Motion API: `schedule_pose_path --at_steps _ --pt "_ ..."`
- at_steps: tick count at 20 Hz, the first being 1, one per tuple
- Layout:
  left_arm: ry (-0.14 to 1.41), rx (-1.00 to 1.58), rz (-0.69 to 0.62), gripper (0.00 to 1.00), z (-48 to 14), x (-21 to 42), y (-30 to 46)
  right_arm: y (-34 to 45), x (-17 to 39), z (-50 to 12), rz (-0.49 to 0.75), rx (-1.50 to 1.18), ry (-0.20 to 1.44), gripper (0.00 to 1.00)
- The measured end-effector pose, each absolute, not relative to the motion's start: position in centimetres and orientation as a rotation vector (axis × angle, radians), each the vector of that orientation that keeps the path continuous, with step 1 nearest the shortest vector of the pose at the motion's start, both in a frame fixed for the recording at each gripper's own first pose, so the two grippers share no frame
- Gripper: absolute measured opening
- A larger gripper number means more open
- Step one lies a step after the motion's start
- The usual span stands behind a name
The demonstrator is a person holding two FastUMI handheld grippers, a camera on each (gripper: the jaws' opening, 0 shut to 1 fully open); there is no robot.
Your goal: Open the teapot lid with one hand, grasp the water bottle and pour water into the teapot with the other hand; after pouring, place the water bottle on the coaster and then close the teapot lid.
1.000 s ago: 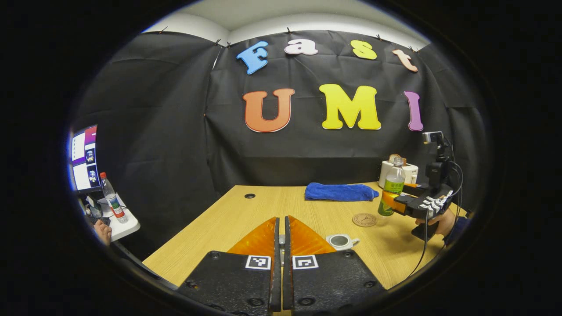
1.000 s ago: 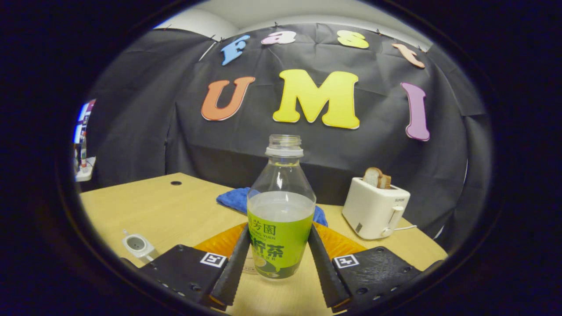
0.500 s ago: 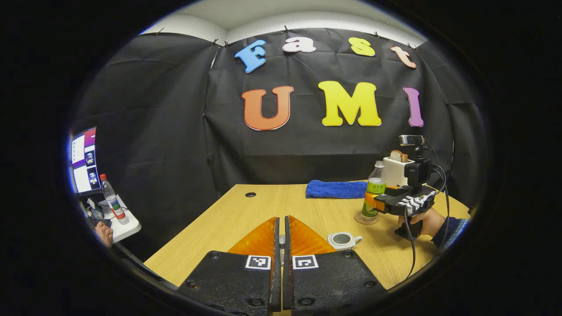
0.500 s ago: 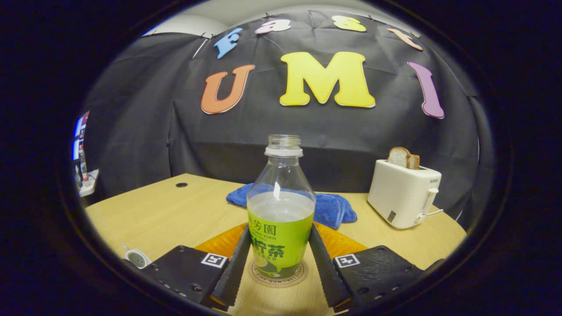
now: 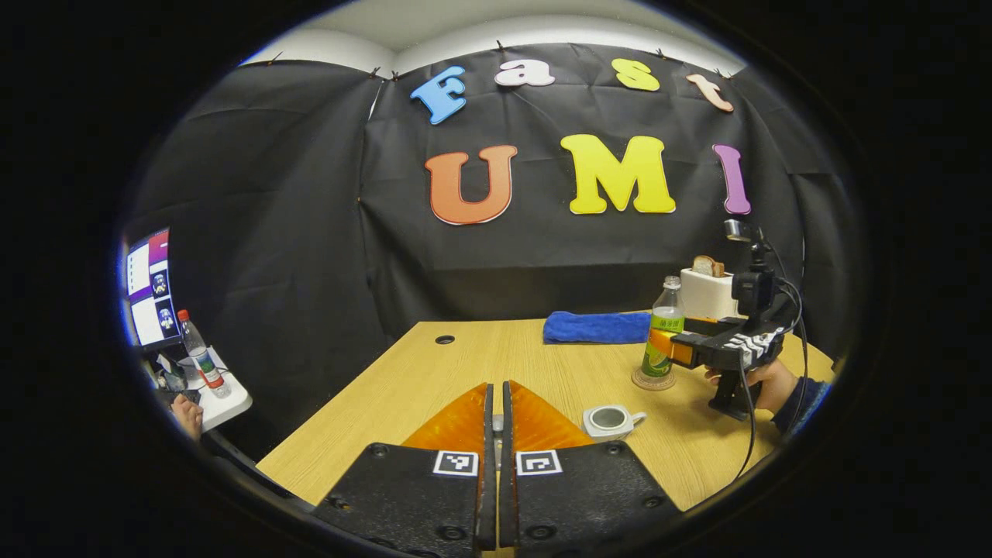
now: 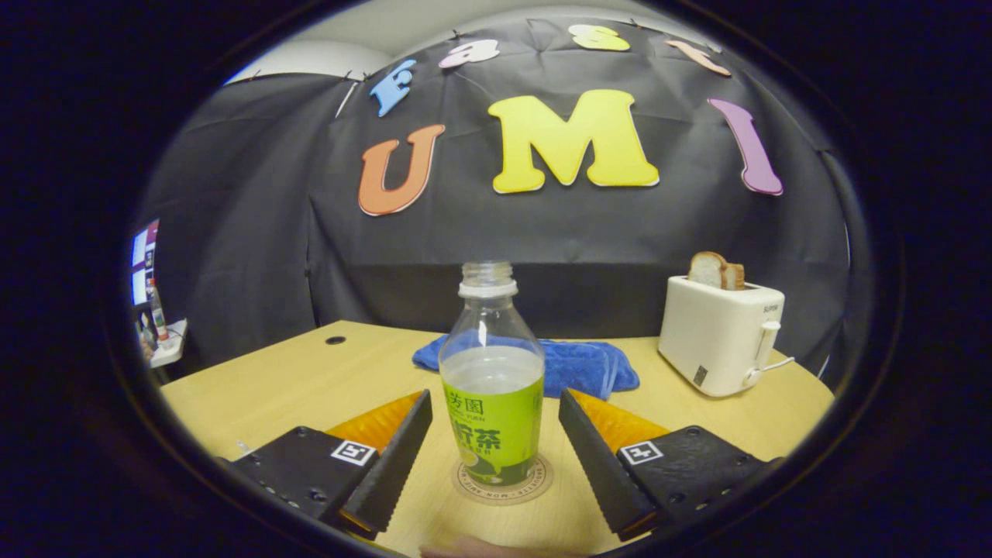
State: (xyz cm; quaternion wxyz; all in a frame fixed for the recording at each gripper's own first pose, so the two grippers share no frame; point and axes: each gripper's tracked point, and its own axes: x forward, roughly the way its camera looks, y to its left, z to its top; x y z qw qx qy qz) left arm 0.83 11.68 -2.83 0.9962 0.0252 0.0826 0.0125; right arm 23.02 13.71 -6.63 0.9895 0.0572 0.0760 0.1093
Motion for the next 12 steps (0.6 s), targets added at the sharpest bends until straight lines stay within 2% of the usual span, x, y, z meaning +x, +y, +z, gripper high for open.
schedule_pose_path --at_steps 5,12 --pt "0.151 0.015 -0.008 0.04 -2.6 1.3 10.6 11.9 18.4 -3.9 0.235 0.098 0.091 0.98" --pt "0.1 -0.085 -0.139 0.04 -3.4 3.6 5.7 8.1 10.3 -2.5 0.22 0.03 0.0 0.97"
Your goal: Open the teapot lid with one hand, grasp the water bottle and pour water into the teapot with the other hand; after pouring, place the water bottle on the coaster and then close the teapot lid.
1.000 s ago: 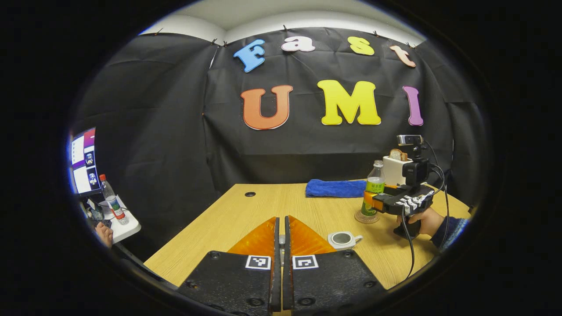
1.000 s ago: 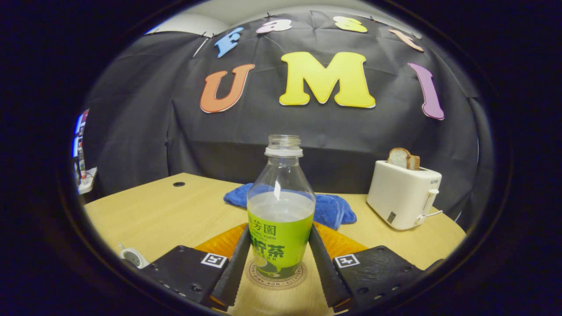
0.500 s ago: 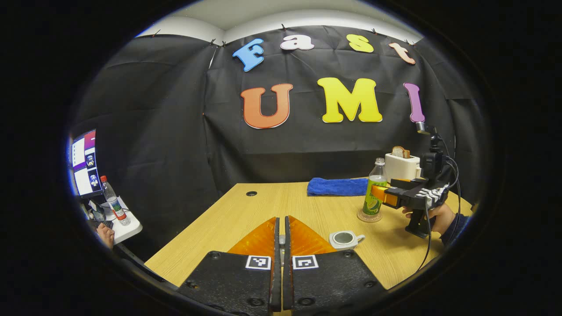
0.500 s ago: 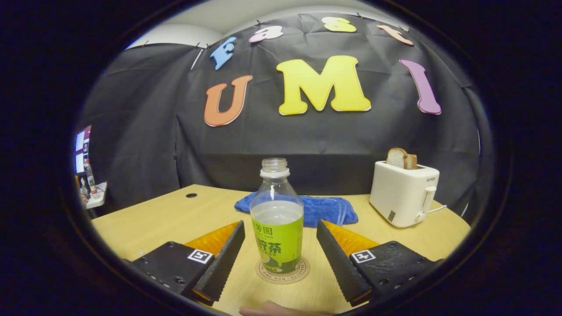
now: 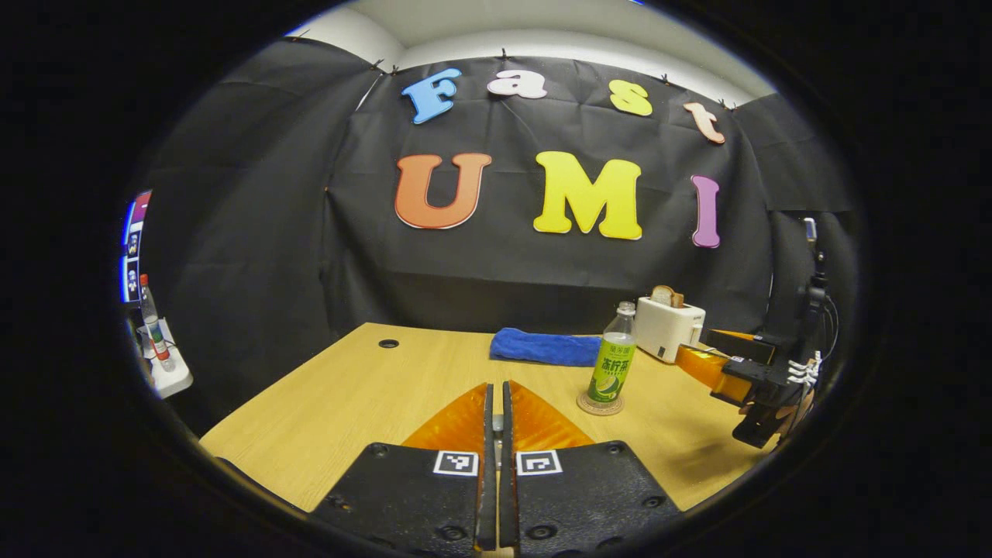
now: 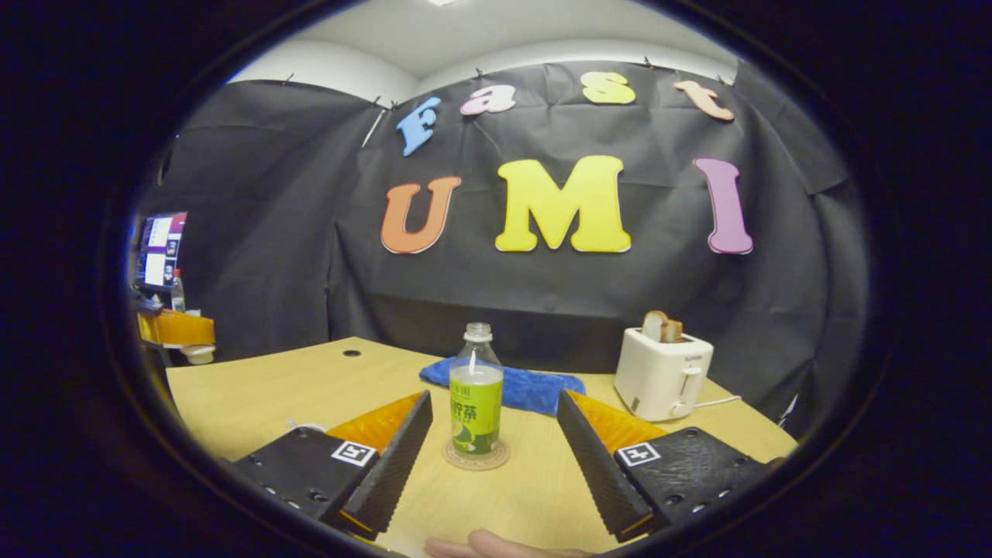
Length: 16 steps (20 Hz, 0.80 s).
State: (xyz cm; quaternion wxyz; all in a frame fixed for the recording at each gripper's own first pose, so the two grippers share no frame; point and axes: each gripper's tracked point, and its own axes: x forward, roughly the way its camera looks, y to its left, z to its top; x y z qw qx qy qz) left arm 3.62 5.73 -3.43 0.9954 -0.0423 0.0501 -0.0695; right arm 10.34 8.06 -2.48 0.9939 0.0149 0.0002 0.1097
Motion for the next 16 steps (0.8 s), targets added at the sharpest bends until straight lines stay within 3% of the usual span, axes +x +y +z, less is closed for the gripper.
schedule_pose_path --at_steps 3,9,16 --pt "0.099 -0.106 -0.171 0.04 -4.8 5.0 3.7 5.8 7.6 -3.3 0.188 0.0 -0.007 0.92" --pt "0.114 -0.147 -0.238 0.04 -9.0 8.2 -0.4 2.8 4.1 -4.8 0.196 0.017 -0.019 0.95" --pt "0.143 -0.11 -0.189 0.04 -11.6 10.6 -1.1 1.4 2.5 -5.4 0.236 0.057 -0.052 0.95"
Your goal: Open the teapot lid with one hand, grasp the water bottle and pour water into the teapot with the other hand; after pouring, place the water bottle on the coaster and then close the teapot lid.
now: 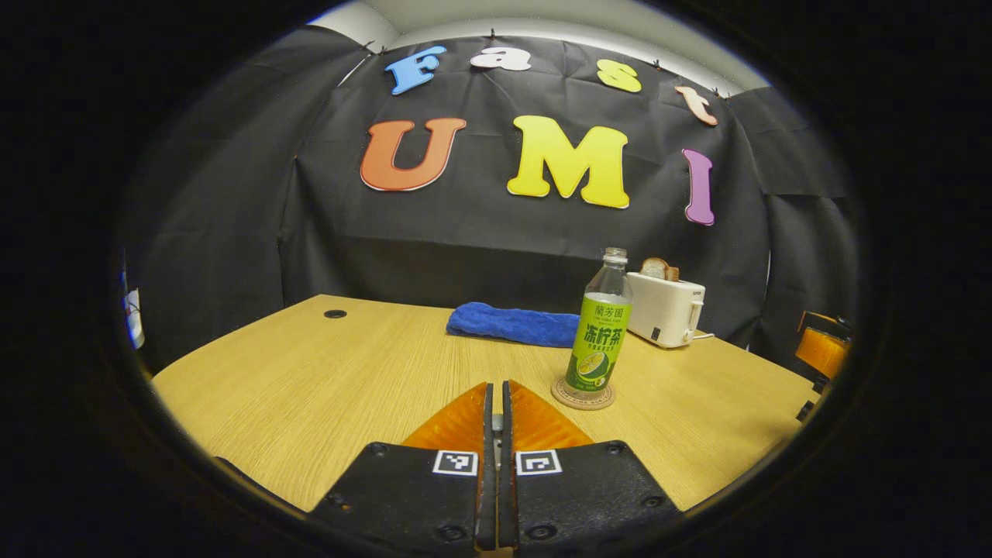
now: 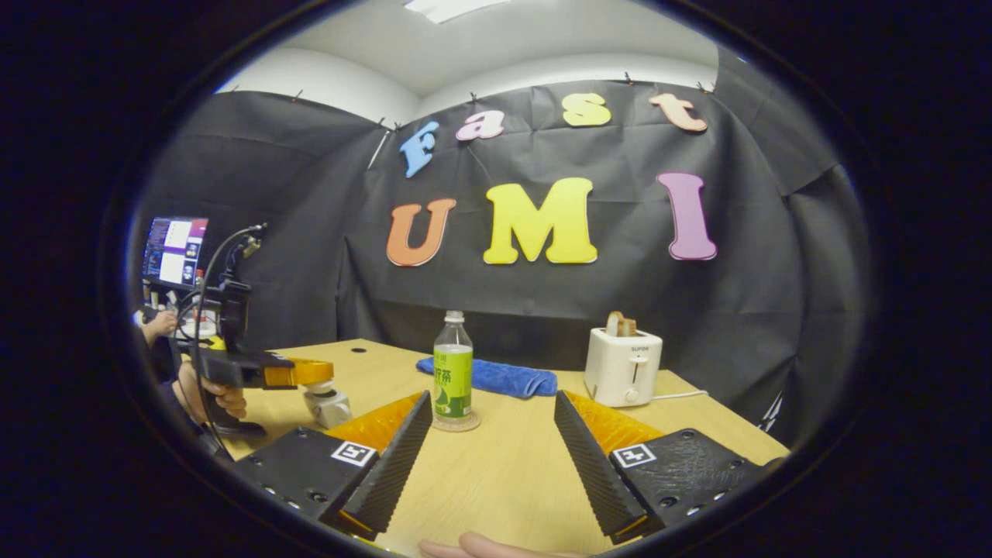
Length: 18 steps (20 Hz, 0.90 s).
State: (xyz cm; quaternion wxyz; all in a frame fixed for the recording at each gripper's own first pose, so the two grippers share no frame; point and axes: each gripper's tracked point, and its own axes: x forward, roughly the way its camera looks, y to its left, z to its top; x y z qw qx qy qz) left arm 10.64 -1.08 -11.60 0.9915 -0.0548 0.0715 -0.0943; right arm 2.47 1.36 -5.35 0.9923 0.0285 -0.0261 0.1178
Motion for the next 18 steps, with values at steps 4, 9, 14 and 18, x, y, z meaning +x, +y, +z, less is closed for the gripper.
schedule_pose_path --at_steps 4,9,14,18 --pt "0.159 -0.105 -0.155 0.04 -12.8 11.6 -0.7 1.1 2.0 -5.6 0.253 0.085 -0.063 0.95" --pt "0.135 -0.044 -0.115 0.04 -13.2 11.4 -1.0 1.0 2.0 -5.8 0.25 0.087 -0.06 0.97" --pt "0.145 -0.037 -0.107 0.07 -13.2 11.3 -0.9 1.3 2.1 -5.6 0.243 0.079 -0.055 0.95" --pt "0.158 -0.102 -0.124 0.23 -11.6 10.6 -0.9 1.6 2.4 -5.2 0.245 0.059 -0.049 0.95"
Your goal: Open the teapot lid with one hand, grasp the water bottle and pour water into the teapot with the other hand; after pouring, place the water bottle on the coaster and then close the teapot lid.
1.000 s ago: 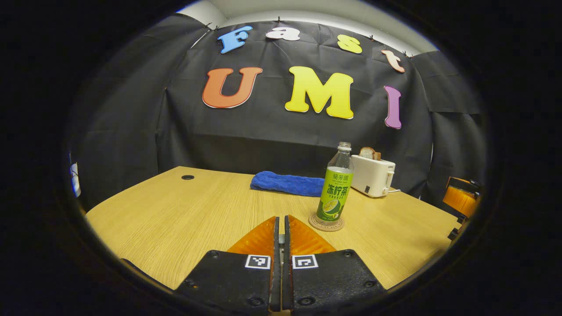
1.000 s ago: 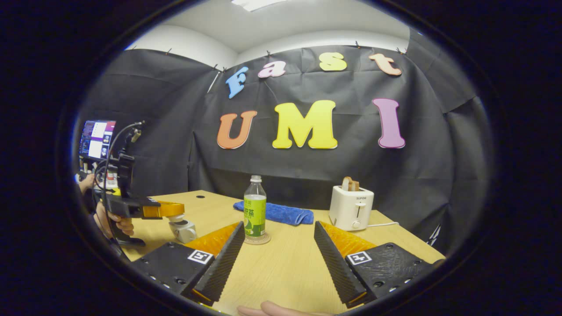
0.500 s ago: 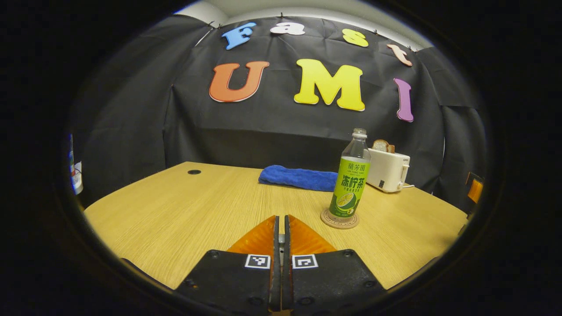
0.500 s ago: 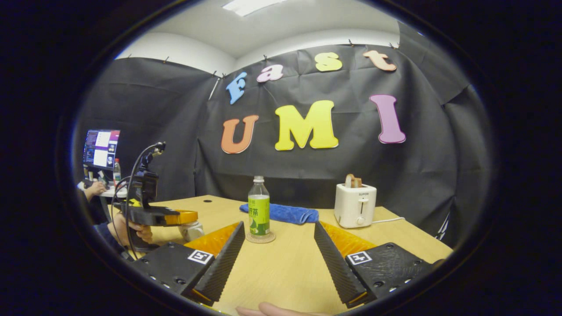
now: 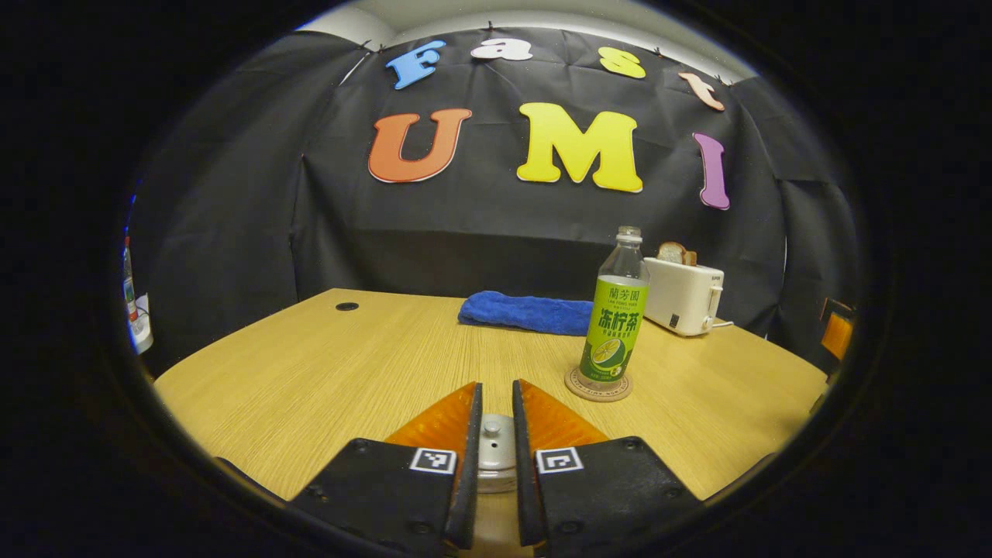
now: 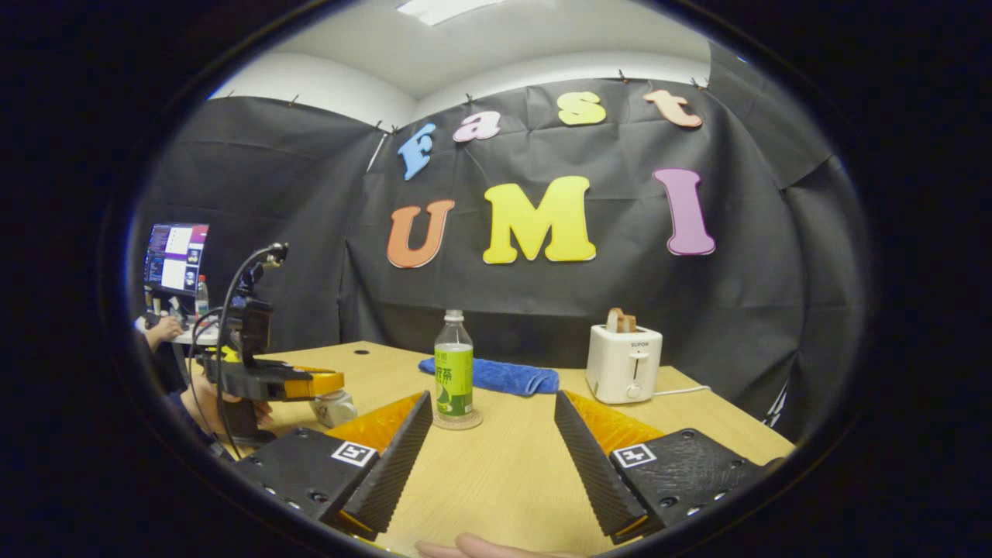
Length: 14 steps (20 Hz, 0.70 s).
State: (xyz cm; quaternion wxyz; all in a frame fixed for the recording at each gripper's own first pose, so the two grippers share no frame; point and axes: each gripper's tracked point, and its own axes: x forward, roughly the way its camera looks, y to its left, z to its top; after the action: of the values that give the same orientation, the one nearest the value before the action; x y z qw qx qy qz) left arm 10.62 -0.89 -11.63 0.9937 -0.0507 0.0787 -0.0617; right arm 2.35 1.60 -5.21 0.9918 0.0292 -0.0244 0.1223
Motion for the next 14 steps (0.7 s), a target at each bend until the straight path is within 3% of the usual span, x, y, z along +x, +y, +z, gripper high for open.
schedule_pose_path --at_steps 5,6,8,14 --pt "0.083 -0.073 -0.103 0.72 -6.2 8.2 -0.6 2.1 1.8 -2.5 0.242 0.028 -0.084 0.95" --pt "0.059 -0.062 -0.096 0.87 -4.8 7.4 -0.6 2.1 1.7 -1.7 0.235 0.022 -0.097 0.97" --pt "0.024 -0.053 -0.089 0.94 -2.4 5.9 -0.8 1.4 1.6 -0.5 0.173 -0.003 -0.096 0.94" --pt "0.049 -0.042 -0.039 0.94 0.8 -0.1 -0.9 0.2 -0.3 1.5 0.05 -0.008 -0.038 0.94"
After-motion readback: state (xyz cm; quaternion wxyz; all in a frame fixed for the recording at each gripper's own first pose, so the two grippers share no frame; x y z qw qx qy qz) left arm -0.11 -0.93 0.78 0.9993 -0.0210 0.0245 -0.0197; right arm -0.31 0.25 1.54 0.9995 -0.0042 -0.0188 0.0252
